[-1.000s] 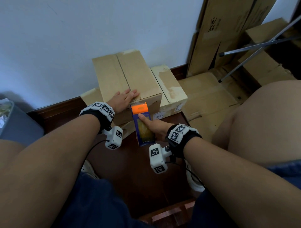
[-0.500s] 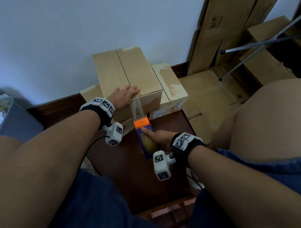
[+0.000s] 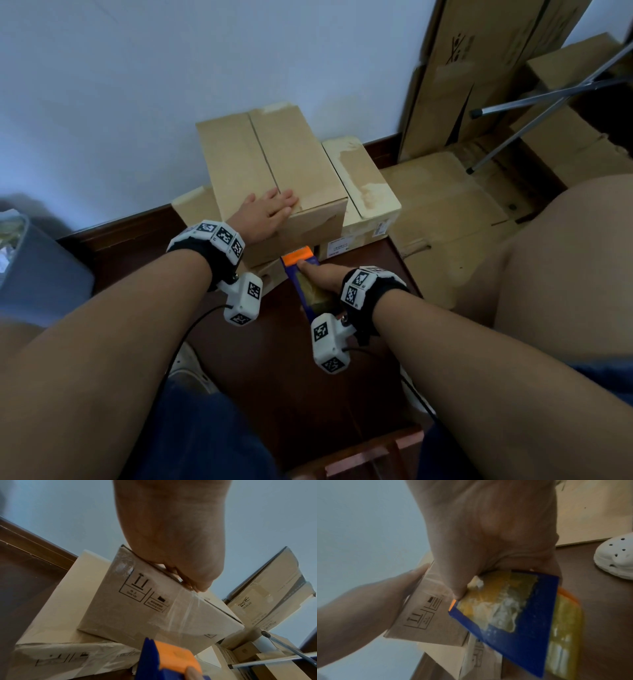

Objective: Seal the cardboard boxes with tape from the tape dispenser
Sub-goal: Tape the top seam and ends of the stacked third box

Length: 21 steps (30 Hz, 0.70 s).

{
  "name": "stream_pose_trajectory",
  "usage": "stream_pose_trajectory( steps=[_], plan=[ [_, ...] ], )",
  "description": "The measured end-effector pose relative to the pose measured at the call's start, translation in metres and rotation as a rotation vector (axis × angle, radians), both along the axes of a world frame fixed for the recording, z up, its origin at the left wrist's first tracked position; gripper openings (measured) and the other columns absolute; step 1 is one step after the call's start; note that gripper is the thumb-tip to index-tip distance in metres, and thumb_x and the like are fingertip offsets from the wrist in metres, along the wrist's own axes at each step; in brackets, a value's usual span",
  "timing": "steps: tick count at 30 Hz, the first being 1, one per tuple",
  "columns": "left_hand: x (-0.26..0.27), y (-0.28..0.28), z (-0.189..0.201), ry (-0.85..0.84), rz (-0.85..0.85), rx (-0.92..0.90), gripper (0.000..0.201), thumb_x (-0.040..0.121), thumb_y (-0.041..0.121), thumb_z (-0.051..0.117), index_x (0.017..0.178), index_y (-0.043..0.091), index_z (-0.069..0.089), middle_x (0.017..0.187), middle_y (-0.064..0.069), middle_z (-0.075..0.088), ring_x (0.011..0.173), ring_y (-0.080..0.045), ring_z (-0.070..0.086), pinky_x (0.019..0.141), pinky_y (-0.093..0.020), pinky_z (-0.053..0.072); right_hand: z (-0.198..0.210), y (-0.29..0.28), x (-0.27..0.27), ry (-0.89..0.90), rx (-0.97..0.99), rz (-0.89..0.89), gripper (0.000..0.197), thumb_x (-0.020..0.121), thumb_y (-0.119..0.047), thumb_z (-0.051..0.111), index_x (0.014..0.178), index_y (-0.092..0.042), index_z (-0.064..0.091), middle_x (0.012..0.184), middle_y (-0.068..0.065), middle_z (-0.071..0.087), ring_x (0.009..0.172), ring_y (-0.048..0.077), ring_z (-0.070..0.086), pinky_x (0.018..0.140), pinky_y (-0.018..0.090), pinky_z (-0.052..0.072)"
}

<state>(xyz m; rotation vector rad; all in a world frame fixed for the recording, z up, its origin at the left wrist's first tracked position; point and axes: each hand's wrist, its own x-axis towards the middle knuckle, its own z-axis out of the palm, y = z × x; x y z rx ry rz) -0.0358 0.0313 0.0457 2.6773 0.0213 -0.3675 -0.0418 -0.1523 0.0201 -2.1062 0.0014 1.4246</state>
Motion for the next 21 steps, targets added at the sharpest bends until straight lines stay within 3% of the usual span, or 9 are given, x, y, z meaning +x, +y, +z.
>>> stream_pose_trajectory(
  steps=[3, 9, 12, 14, 16, 19, 21],
  plan=[
    [-0.001, 0.000, 0.000, -0.004, -0.016, 0.009, 0.046, 0.105, 0.032, 0.025, 0.151, 0.030, 0.024, 0.160, 0.010, 0.011, 0.148, -0.015, 0.003, 0.117, -0.048, 0.000, -0.005, 0.016, 0.014, -0.096, -0.043, 0.026, 0.072, 0.096, -0.063, 0.028, 0.137, -0.005, 0.046, 0.132, 0.019, 0.055, 0.118, 0.032, 0.055, 0.105, 0.041, 0.041],
    [-0.003, -0.001, 0.003, 0.008, -0.028, 0.028, 0.047, 0.105, 0.028, 0.026, 0.152, 0.030, 0.020, 0.160, 0.011, 0.008, 0.148, -0.015, 0.001, 0.117, -0.049, -0.003, -0.023, 0.044, 0.045, -0.080, 0.031, 0.059, 0.062, 0.095, -0.055, 0.039, 0.142, -0.014, 0.042, 0.141, 0.014, 0.047, 0.124, 0.032, 0.049, 0.108, 0.047, 0.036],
    [-0.004, -0.001, 0.005, 0.011, -0.032, 0.034, 0.047, 0.105, 0.028, 0.025, 0.152, 0.030, 0.019, 0.160, 0.011, 0.007, 0.148, -0.015, 0.000, 0.117, -0.049, -0.003, 0.004, 0.041, 0.043, -0.176, 0.011, 0.148, 0.063, 0.092, -0.054, 0.046, 0.142, -0.017, 0.041, 0.143, 0.011, 0.047, 0.125, 0.031, 0.048, 0.109, 0.043, 0.036],
    [-0.007, -0.003, 0.005, 0.020, -0.035, 0.021, 0.047, 0.105, 0.028, 0.025, 0.152, 0.030, 0.019, 0.160, 0.011, 0.007, 0.148, -0.014, 0.000, 0.117, -0.047, -0.003, 0.005, 0.029, 0.041, -0.281, -0.002, 0.219, 0.057, 0.100, -0.042, 0.042, 0.147, -0.011, 0.033, 0.150, 0.009, 0.036, 0.135, 0.029, 0.036, 0.111, 0.036, 0.027],
    [-0.006, -0.002, 0.006, 0.023, -0.044, 0.007, 0.047, 0.105, 0.028, 0.025, 0.152, 0.030, 0.019, 0.160, 0.011, 0.008, 0.148, -0.013, 0.000, 0.117, -0.047, -0.003, -0.010, 0.015, 0.038, -0.282, -0.083, 0.233, 0.062, 0.103, -0.042, 0.031, 0.151, -0.005, 0.021, 0.155, 0.009, 0.025, 0.142, 0.029, 0.025, 0.113, 0.036, 0.021],
    [-0.003, 0.004, 0.006, 0.039, -0.032, -0.033, 0.046, 0.106, 0.029, 0.025, 0.152, 0.031, 0.020, 0.160, 0.012, 0.009, 0.148, -0.012, 0.001, 0.118, -0.046, -0.002, -0.042, -0.009, 0.048, -0.259, -0.164, 0.035, 0.059, 0.101, -0.048, 0.031, 0.143, -0.006, 0.040, 0.147, 0.018, 0.041, 0.131, 0.034, 0.043, 0.107, 0.039, 0.035],
    [-0.003, 0.005, 0.009, 0.047, -0.027, -0.064, 0.046, 0.106, 0.030, 0.024, 0.151, 0.031, 0.021, 0.160, 0.013, 0.010, 0.148, -0.010, 0.001, 0.118, -0.044, -0.003, -0.026, -0.035, 0.056, -0.304, -0.205, -0.160, 0.063, 0.102, -0.049, 0.027, 0.140, -0.001, 0.043, 0.144, 0.021, 0.044, 0.129, 0.036, 0.045, 0.105, 0.037, 0.035]
  ],
)
